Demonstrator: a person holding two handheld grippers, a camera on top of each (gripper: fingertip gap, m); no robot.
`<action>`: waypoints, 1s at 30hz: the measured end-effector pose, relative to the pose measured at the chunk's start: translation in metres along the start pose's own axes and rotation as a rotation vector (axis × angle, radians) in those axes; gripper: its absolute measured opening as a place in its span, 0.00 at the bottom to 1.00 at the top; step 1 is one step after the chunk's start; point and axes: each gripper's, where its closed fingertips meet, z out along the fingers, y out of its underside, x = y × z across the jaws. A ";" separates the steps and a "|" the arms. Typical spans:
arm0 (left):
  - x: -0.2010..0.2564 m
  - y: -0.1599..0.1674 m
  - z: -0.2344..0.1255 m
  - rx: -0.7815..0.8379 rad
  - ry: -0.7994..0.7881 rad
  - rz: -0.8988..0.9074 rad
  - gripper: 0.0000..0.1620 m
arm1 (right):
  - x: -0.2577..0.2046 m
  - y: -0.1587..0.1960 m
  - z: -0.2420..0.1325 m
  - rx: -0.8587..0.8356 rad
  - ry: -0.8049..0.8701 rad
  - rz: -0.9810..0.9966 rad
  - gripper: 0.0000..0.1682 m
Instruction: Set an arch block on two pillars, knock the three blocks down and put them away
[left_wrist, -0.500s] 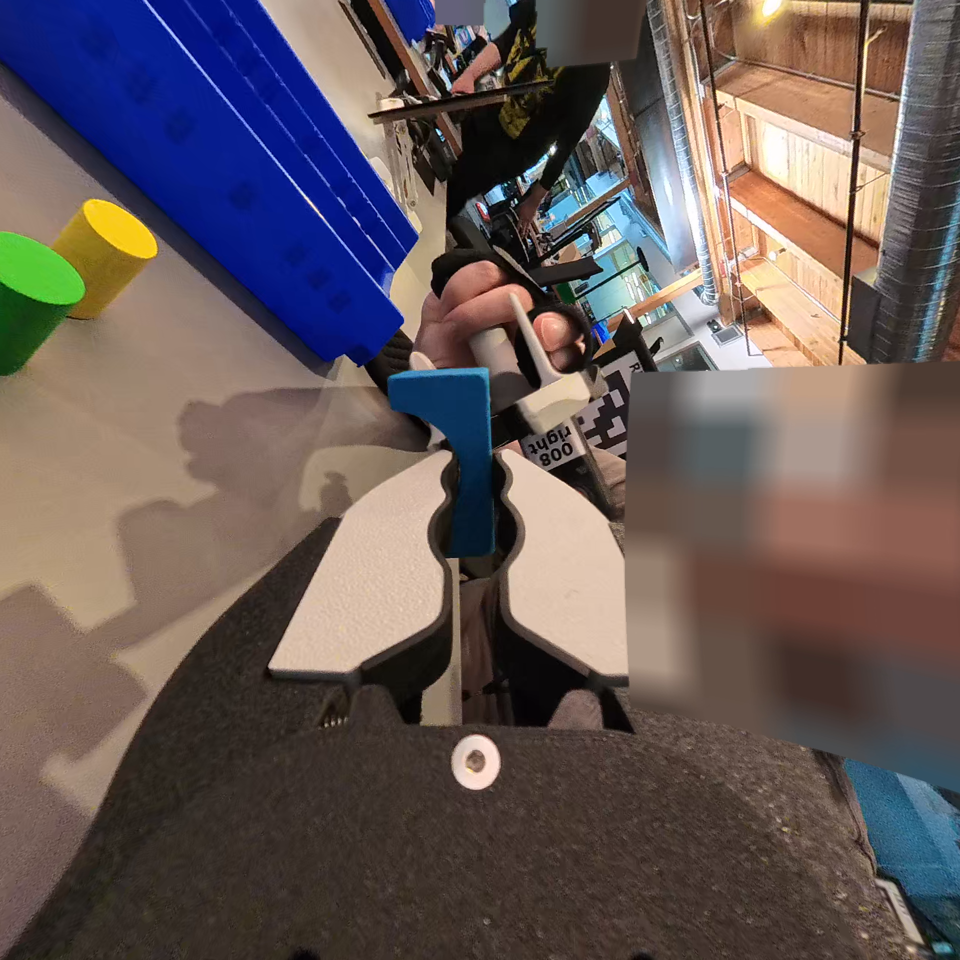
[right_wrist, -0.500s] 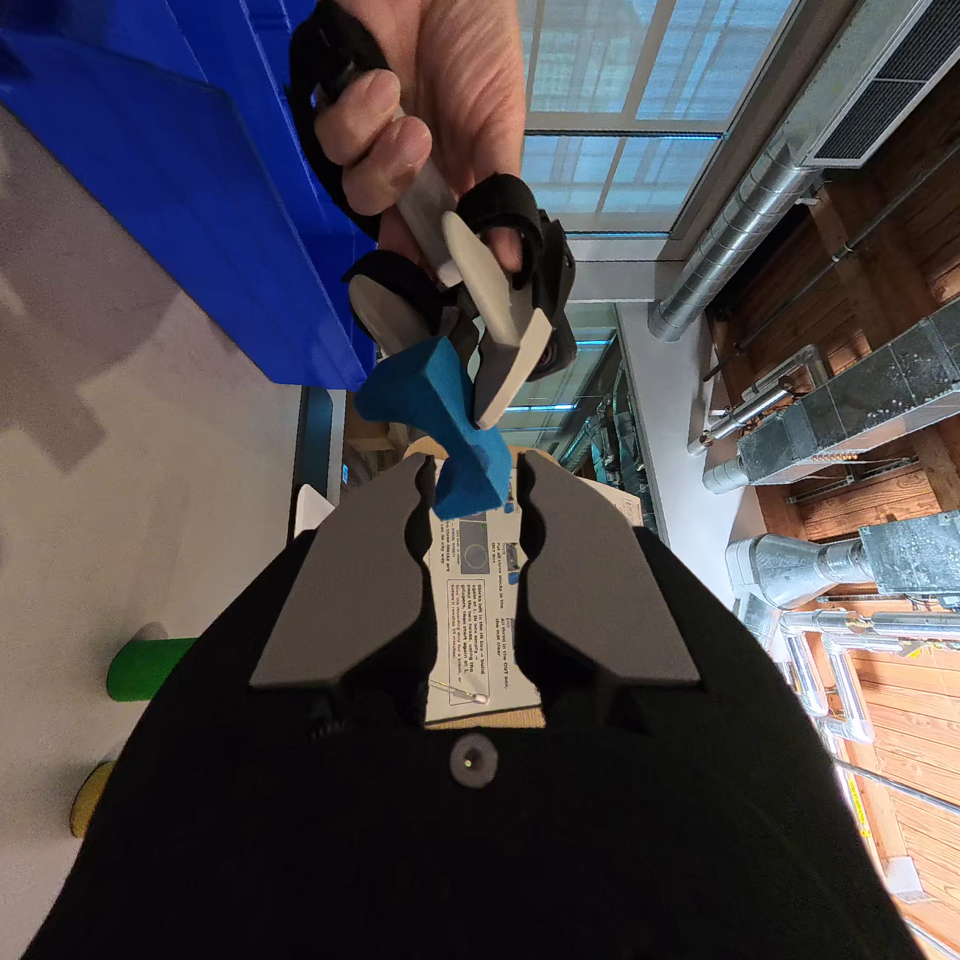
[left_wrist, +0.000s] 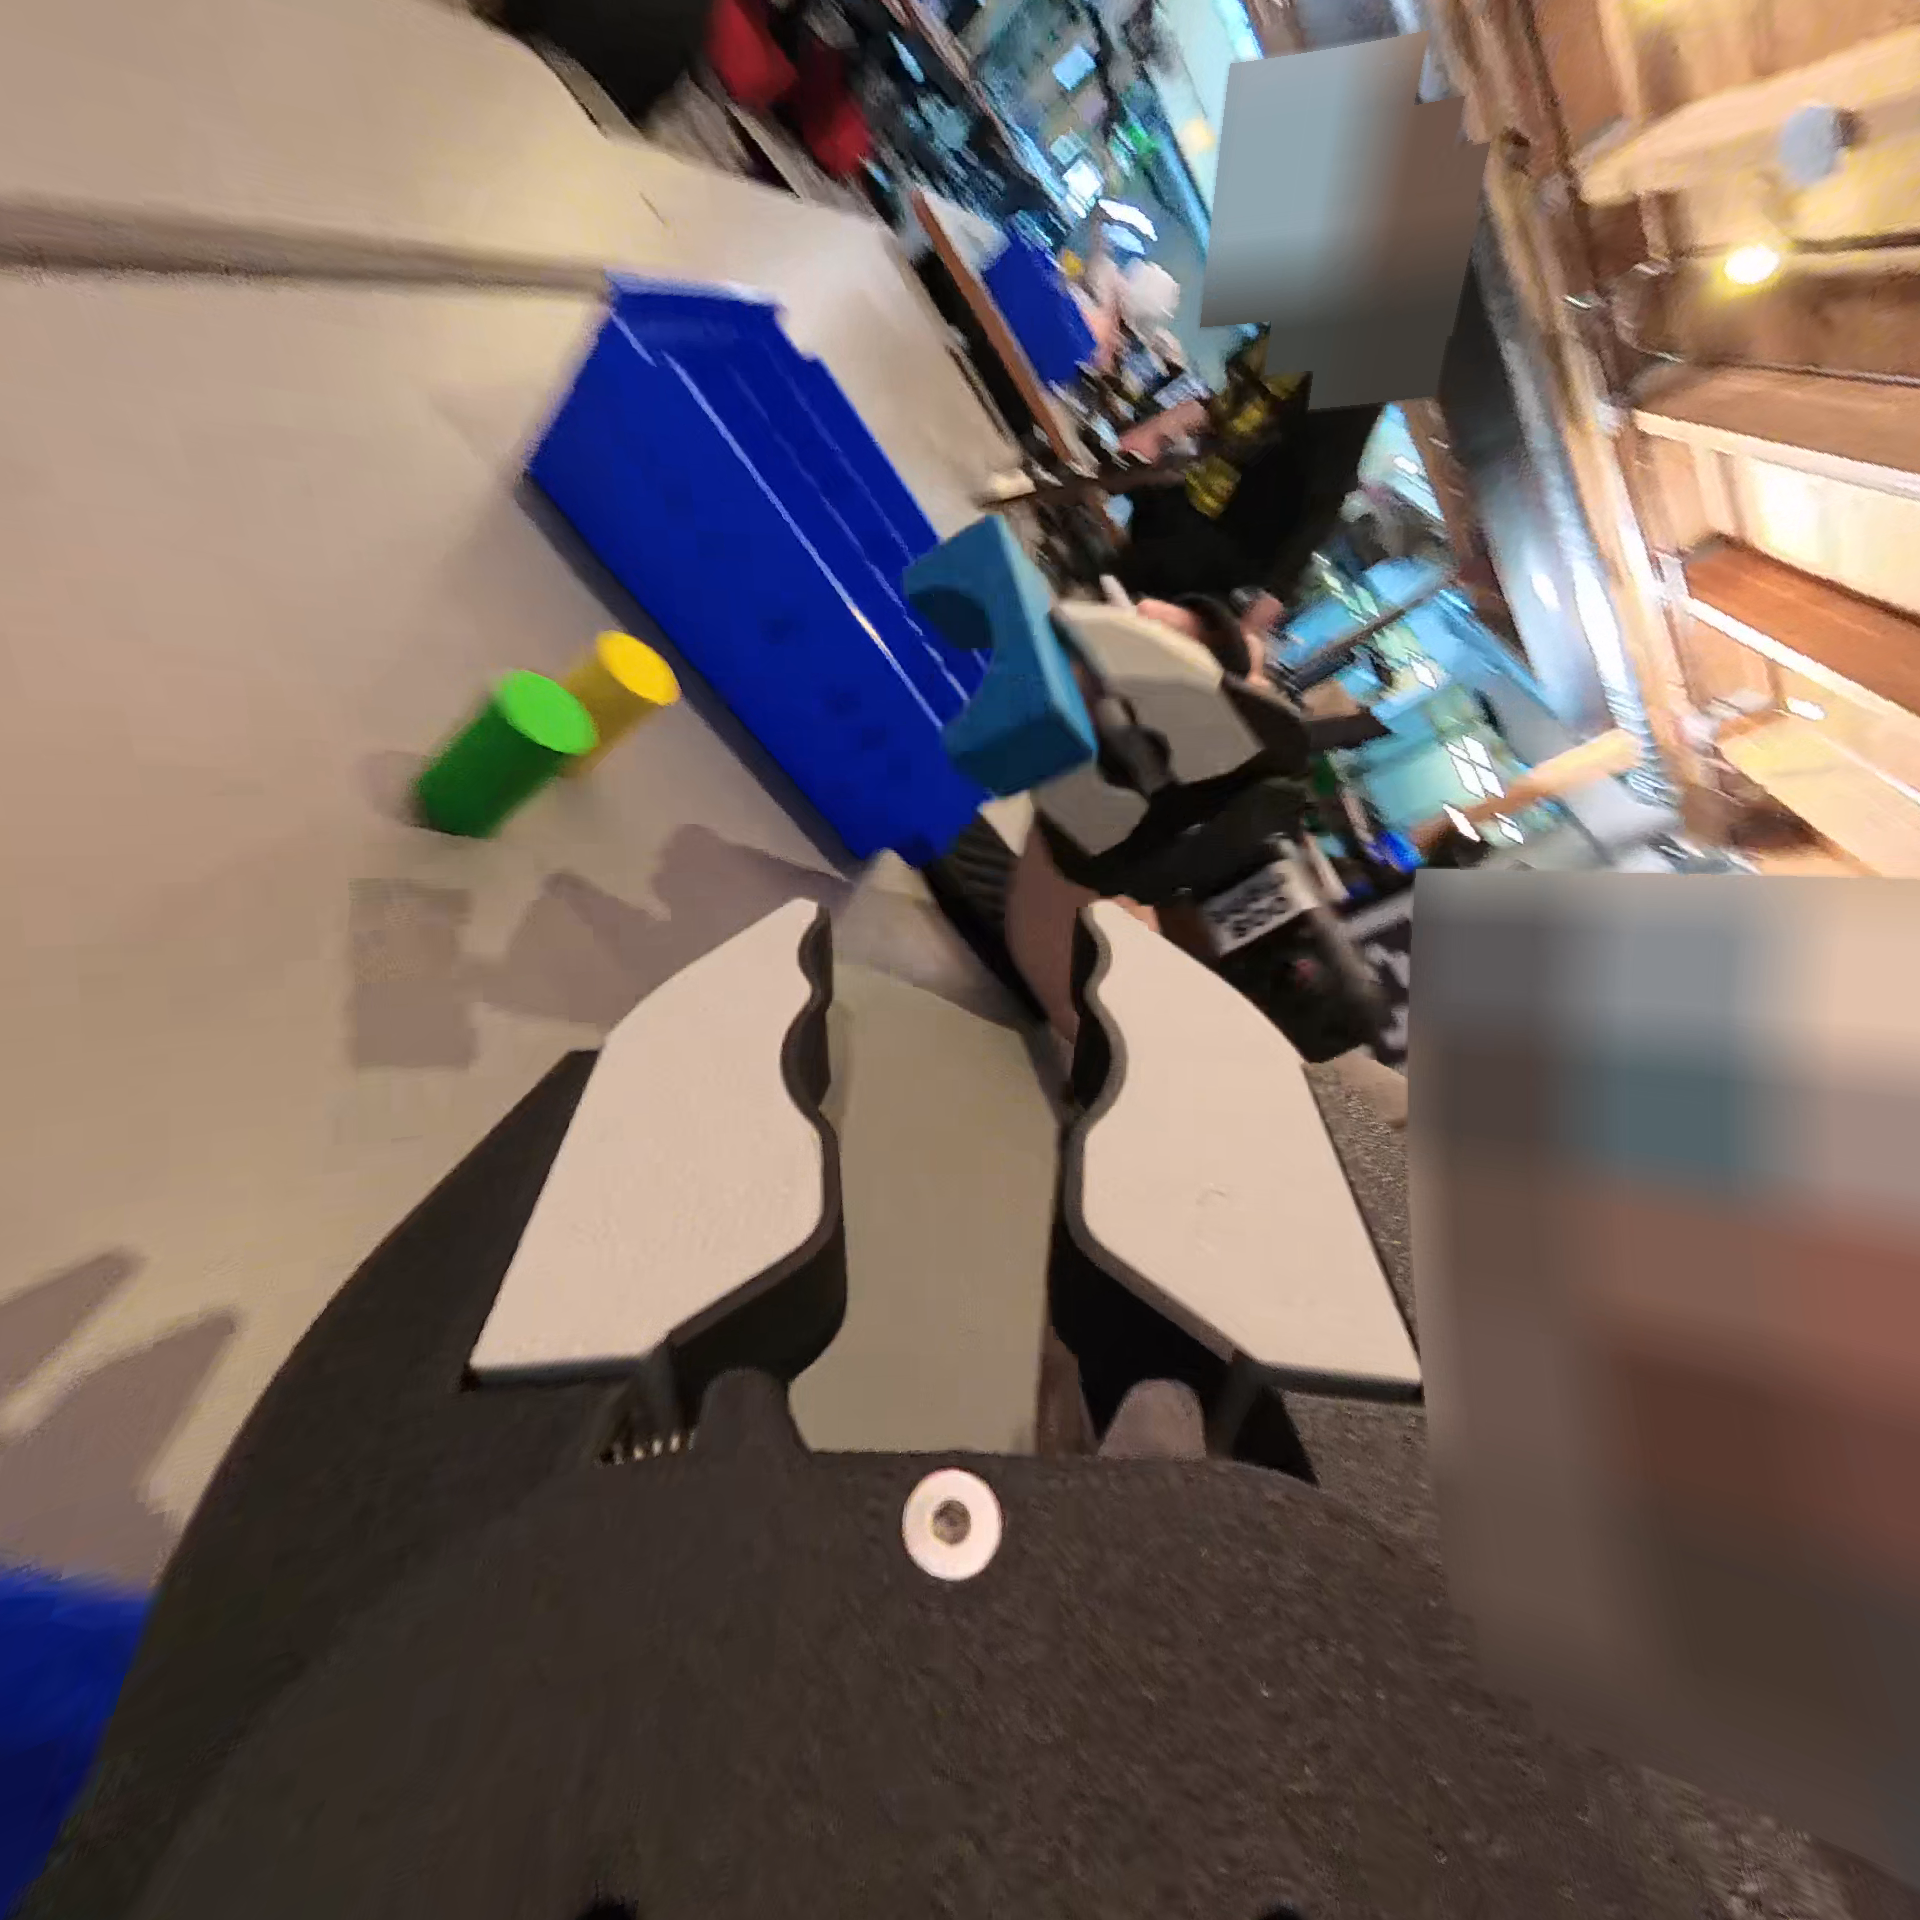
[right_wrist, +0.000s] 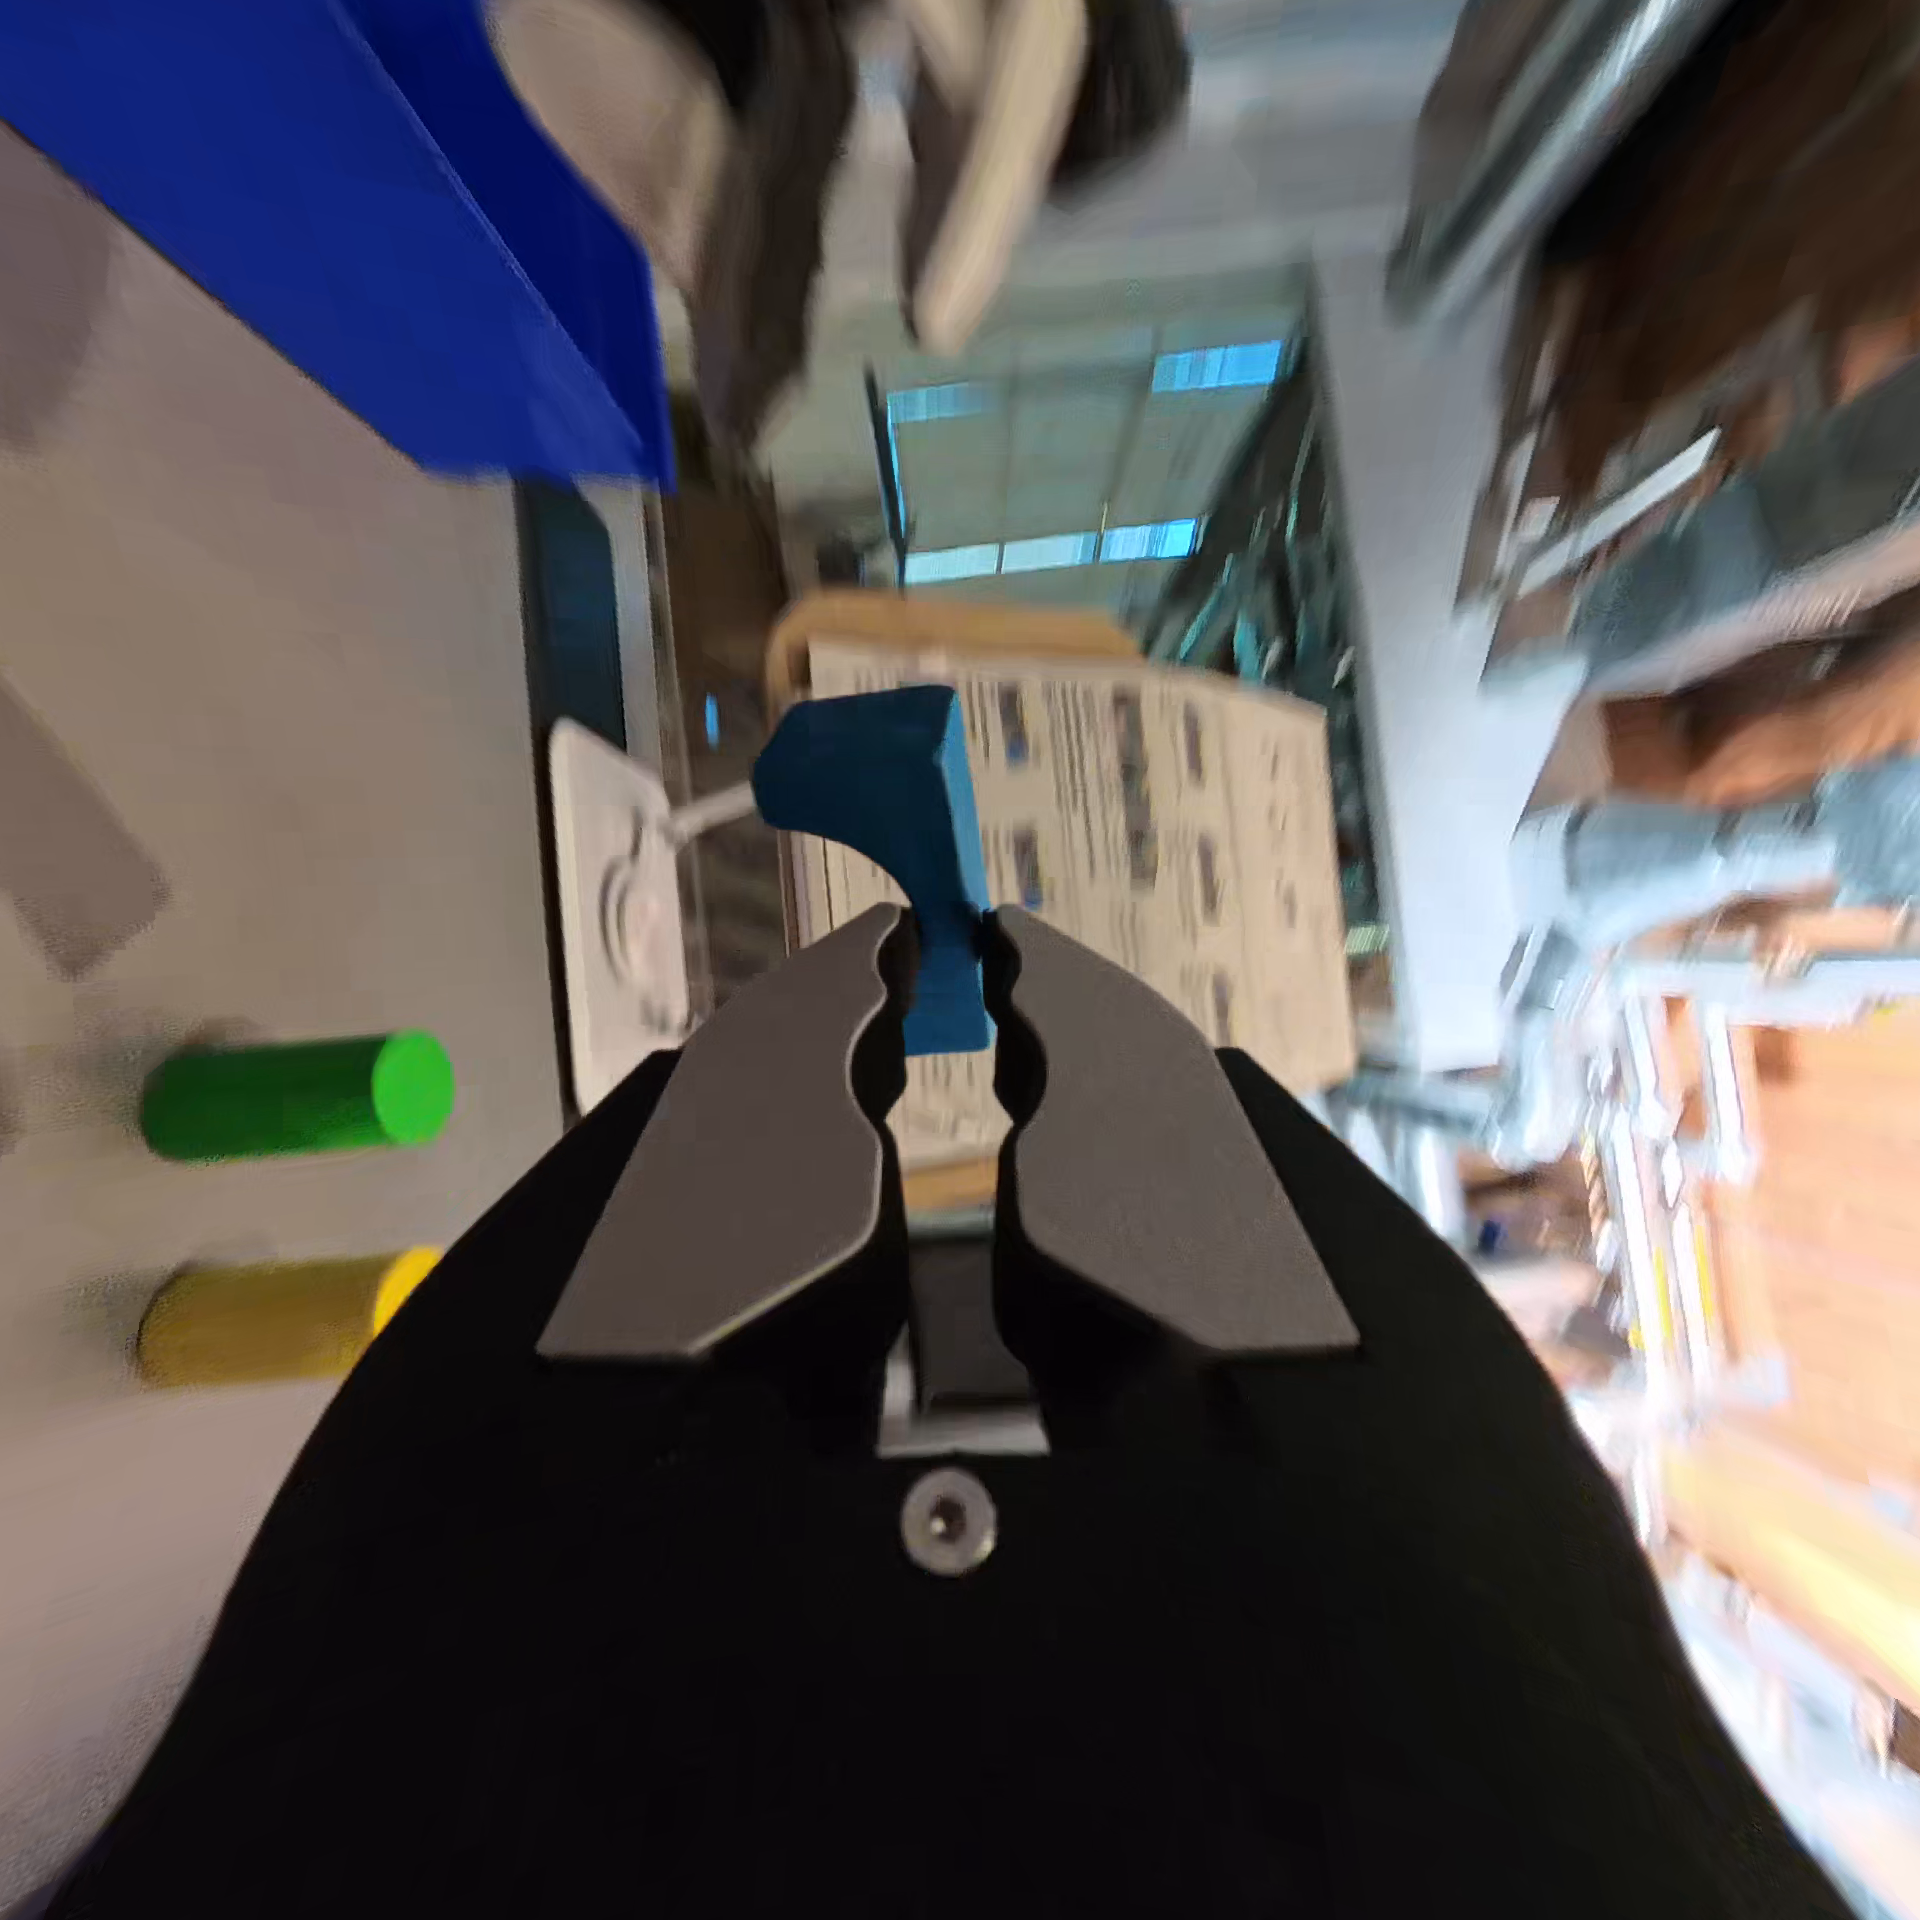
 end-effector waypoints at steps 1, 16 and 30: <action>-0.005 -0.006 -0.009 0.033 -0.053 0.015 0.27 | 0.003 0.018 0.002 -0.090 -0.018 0.050 0.07; 0.016 -0.026 -0.058 0.155 -0.204 0.156 0.26 | -0.085 0.088 0.012 -0.613 -0.039 0.116 0.07; 0.029 -0.032 -0.071 0.184 -0.161 0.182 0.25 | -0.110 0.101 0.019 -0.681 -0.077 0.078 0.08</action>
